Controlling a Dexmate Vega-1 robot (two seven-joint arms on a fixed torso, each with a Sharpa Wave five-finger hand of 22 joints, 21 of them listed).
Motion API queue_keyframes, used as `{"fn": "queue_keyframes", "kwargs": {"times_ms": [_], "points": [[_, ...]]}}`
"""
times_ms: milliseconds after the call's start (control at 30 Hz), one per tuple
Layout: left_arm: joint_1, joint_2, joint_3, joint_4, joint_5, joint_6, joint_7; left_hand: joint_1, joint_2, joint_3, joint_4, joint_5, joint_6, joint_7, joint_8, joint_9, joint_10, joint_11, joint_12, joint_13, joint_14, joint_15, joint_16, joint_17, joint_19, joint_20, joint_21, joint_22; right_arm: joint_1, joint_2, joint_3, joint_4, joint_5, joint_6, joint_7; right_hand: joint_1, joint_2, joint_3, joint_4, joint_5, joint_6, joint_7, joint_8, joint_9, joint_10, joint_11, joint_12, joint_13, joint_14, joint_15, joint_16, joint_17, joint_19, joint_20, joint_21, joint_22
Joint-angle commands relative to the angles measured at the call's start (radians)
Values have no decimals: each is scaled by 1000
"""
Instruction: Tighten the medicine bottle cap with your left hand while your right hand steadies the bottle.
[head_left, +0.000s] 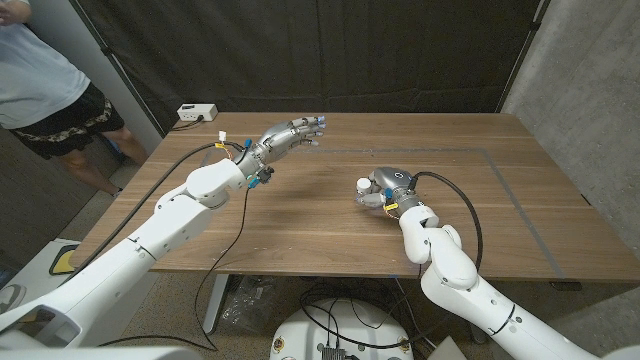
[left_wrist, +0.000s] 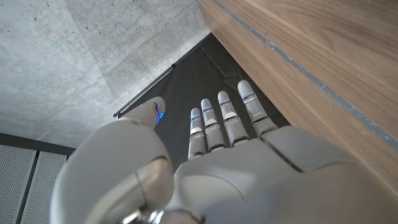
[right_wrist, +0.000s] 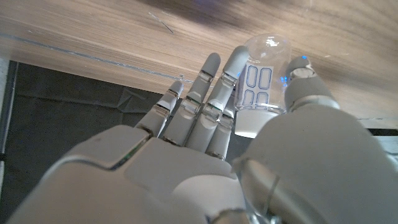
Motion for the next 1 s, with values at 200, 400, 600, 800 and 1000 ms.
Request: {"fn": "queue_keyframes", "kwargs": {"times_ms": [200,400,600,800,1000], "points": [[14,-24,2,-14,-8,24,55,-18,-1,-4,5,-5,7,1,3,2,-9,6,4,0,-2,9,8,-4,-4,9,-8,4,43,-94,-63,34,-19,55,51,87,144,19,45,4,42,-126,-25,4,-76,-1,-25,-5,-68,-44,3,0,-29,16,-1,0],[11,-37,13,-20,36,12,91,-27,-1,-8,9,-9,10,0,5,2,-10,5,6,-1,-1,11,12,-7,-3,11,-13,4,77,-120,-70,35,-10,73,130,-6,116,-4,62,8,-85,-127,-70,3,-232,0,-56,-17,-170,-33,3,1,-80,54,-2,0],[8,-45,12,1,13,3,72,-32,1,-10,11,-10,15,1,6,2,-9,6,9,-2,4,12,17,-10,-3,12,-17,4,124,-125,-88,14,-28,70,251,-81,91,-30,72,6,-199,-126,-98,4,-360,4,-66,-48,-276,9,3,-1,-131,99,-4,-1],[21,-36,-9,9,-13,-13,58,-50,16,-9,16,-15,37,6,13,3,47,-4,35,-4,83,9,50,-24,21,13,-29,5,166,-131,-98,7,-35,77,360,-145,58,-55,75,14,-383,-70,-123,2,-499,67,-71,-97,-383,104,-3,-12,-154,166,-2,-2],[18,-37,-21,37,-36,-29,35,-54,21,-7,17,-15,47,7,16,3,56,-3,39,-4,103,5,56,-29,29,13,-33,6,201,-143,-102,-6,-48,89,449,-227,29,-101,73,40,-649,3,-120,-1,-751,174,-65,-166,-591,211,-2,-15,-213,227,-5,-2]]}}
